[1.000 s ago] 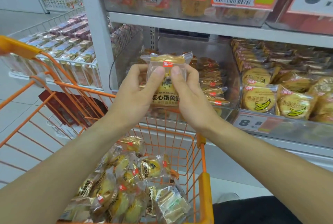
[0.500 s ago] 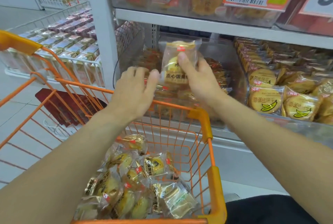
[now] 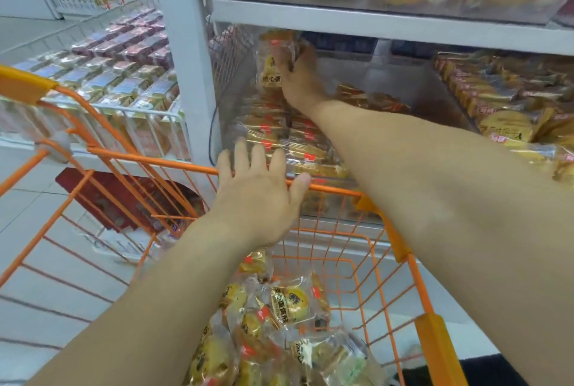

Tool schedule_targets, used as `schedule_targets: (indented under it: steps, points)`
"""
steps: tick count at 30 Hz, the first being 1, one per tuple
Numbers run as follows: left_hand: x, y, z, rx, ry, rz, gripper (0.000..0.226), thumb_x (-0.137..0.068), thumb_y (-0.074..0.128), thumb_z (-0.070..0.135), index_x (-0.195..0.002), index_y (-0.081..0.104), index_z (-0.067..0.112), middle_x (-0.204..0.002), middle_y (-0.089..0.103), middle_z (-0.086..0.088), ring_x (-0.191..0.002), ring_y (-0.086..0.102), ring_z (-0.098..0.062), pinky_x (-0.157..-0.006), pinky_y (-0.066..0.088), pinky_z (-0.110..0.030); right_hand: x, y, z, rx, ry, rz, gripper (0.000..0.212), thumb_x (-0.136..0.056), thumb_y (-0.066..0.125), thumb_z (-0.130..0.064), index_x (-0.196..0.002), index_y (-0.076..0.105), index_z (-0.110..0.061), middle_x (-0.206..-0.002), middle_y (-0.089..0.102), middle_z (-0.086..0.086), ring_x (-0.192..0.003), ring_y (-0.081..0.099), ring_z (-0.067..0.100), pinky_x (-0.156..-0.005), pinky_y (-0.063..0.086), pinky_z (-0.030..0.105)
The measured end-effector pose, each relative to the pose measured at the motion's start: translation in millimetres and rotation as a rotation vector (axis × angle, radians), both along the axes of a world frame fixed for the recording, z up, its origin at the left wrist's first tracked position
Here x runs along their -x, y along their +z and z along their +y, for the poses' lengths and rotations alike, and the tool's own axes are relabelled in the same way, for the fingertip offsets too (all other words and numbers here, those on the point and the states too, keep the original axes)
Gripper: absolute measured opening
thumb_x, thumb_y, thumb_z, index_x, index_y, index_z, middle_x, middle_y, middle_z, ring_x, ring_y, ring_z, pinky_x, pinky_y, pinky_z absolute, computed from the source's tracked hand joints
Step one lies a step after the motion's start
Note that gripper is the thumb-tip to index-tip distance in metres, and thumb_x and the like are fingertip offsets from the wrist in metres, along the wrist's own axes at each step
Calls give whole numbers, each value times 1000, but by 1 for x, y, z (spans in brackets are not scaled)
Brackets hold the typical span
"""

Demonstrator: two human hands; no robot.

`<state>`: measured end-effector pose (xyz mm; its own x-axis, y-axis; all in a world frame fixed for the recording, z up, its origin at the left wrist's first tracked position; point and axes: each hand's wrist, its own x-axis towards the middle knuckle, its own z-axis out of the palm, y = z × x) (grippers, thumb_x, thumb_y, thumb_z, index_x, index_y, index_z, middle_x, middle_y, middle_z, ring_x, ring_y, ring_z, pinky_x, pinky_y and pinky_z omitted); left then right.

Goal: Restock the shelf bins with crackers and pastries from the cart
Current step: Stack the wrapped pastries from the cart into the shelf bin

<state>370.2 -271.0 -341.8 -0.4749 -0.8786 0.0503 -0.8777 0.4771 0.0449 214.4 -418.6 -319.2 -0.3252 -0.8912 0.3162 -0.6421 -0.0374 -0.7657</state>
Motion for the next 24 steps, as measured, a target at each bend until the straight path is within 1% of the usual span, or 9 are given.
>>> schedule_targets:
  steps: [4, 6, 8, 10, 15, 18, 20, 22, 24]
  points:
    - [1, 1, -1, -11, -3, -9, 68, -98, 5, 57, -151, 23, 18, -156, 23, -12, -148, 5, -36, -118, 6, -55, -8, -18, -14, -85, -213, 318, 71, -101, 33, -61, -154, 26, -13, -157, 29, 17, -145, 28, 36, -116, 24, 54]
    - [0, 1, -1, -14, -9, -12, 67, -98, 9, 57, -151, 23, 18, -156, 23, -13, -148, 5, -36, -118, 6, -55, -8, -19, -18, -46, -193, 253, 79, -99, 33, -65, -154, 25, -10, -154, 37, 17, -141, 36, 36, -116, 29, 54]
    - [0, 3, 0, -16, -13, -12, 67, -99, 9, 57, -151, 24, 17, -156, 23, -14, -148, 5, -36, -118, 7, -55, -7, -17, -20, 9, -156, 124, 90, -98, 36, -67, -158, 10, -6, -150, 47, 13, -134, 50, 33, -112, 38, 52]
    - [0, 4, 0, -23, -14, -11, 66, -99, 9, 57, -151, 23, 17, -156, 23, -14, -148, 5, -36, -118, 7, -55, -7, -16, -19, 62, -111, 92, 85, -101, 39, -57, -159, 2, -9, -147, 52, 13, -125, 58, 30, -105, 47, 46]
    - [-1, 6, 1, -30, -16, -1, 66, -99, 9, 56, -150, 24, 17, -156, 23, -14, -148, 6, -36, -118, 7, -55, -15, -13, -19, 49, -98, 159, 60, -105, 36, -47, -156, 22, -19, -149, 36, 18, -135, 40, 36, -109, 38, 48]
    - [-1, 5, 1, -34, -22, 9, 67, -99, 9, 57, -151, 24, 18, -156, 24, -13, -148, 6, -35, -118, 7, -55, -14, -14, -24, 1, -74, 127, 60, -104, 34, -48, -154, 25, -15, -150, 40, 15, -133, 45, 34, -109, 40, 49]
    - [-1, 5, 0, -41, -22, 14, 67, -99, 9, 57, -151, 24, 18, -156, 24, -13, -148, 6, -35, -118, 6, -55, -7, -8, -23, -65, 5, 58, 64, -103, 34, -51, -154, 25, -12, -149, 46, 13, -126, 53, 28, -103, 44, 38]
    - [-1, 5, 0, -51, -22, 16, 66, -99, 9, 57, -150, 24, 18, -155, 24, -13, -148, 6, -35, -118, 6, -55, -1, 3, -16, -188, 87, 22, 70, -105, 35, -50, -157, 12, -9, -150, 48, 11, -111, 61, 19, -88, 43, 24]
    - [-1, 5, 0, -64, -25, 24, 66, -99, 9, 57, -150, 24, 18, -154, 25, -13, -148, 5, -36, -118, 5, -55, 0, 14, -6, -259, 99, 45, 81, -106, 35, -48, -158, -9, -3, -154, 43, 14, -116, 60, 23, -89, 44, 26]
